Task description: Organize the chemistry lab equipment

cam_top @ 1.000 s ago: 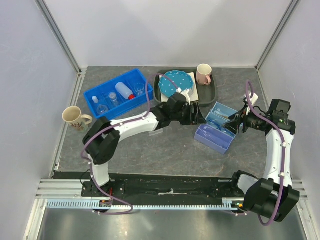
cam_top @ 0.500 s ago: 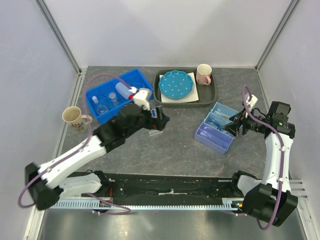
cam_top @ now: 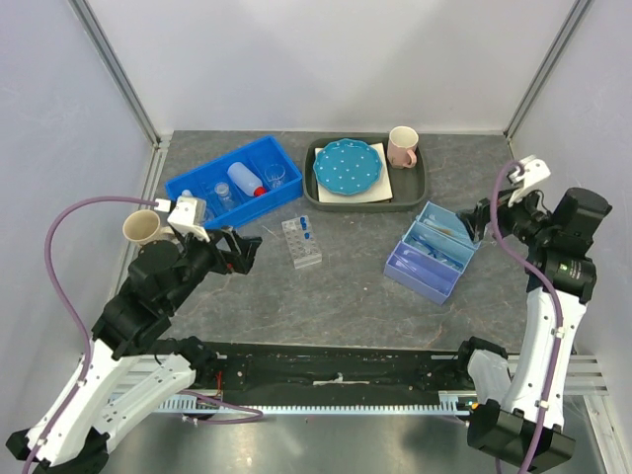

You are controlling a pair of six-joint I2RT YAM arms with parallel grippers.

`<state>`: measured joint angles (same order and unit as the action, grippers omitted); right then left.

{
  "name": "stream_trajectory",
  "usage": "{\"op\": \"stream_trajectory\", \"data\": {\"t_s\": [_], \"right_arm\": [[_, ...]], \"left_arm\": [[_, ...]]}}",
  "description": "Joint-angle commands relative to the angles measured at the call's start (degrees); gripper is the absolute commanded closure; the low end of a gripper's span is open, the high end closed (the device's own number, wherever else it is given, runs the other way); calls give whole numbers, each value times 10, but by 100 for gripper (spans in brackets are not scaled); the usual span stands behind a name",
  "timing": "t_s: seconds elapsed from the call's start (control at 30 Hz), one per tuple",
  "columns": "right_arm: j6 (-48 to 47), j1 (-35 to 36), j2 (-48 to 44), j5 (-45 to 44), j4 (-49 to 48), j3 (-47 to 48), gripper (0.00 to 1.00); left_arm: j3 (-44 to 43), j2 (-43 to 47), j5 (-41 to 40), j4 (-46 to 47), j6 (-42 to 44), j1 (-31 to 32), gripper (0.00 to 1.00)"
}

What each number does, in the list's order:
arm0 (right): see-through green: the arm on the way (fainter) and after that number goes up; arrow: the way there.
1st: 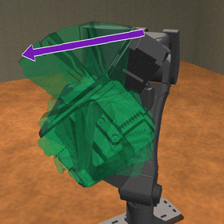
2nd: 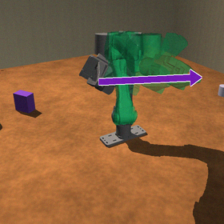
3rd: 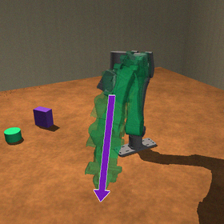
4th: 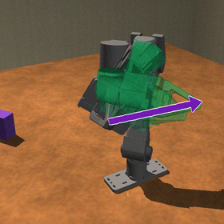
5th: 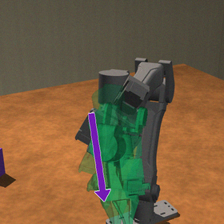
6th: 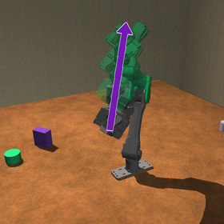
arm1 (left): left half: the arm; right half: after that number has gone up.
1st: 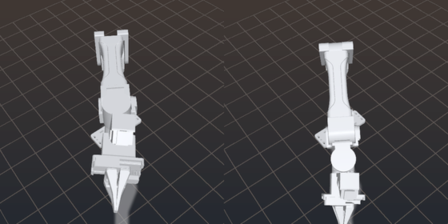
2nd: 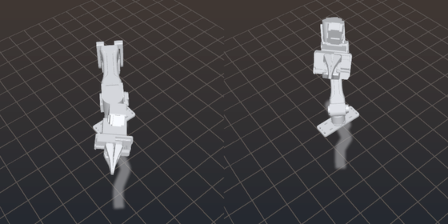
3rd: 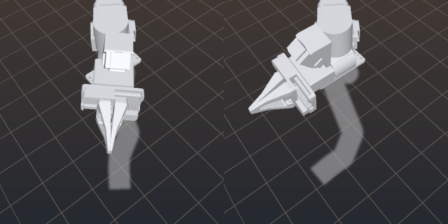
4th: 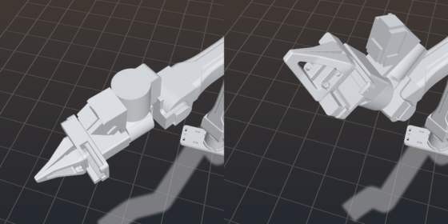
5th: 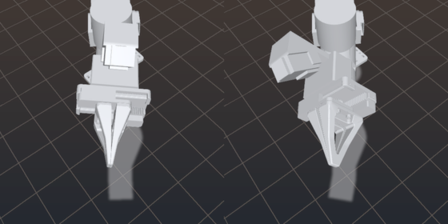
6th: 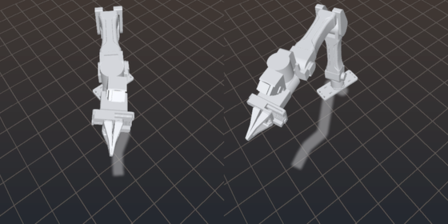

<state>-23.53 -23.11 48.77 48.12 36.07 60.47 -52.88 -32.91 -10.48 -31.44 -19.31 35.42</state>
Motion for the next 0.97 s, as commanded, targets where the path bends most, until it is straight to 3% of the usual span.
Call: {"op": "stream_trajectory", "data": {"t_s": [0.0, 0.17, 0.37, 0.93], "right_arm": [[208, -2, 20, -50, -109, 47, 2], [324, -2, 9, -163, -132, 68, 2], [331, -2, -1, -264, -100, 60, 2], [290, -2, -46, -273, -98, 33, 2]], "left_arm": [[-19, 28, -9, -50, 37, -2, 0], [-29, 56, -12, -79, 41, -2, 0], [-27, 93, -8, -90, 23, -2, 0], [-46, 107, -12, -126, 23, -2, 0]]}}
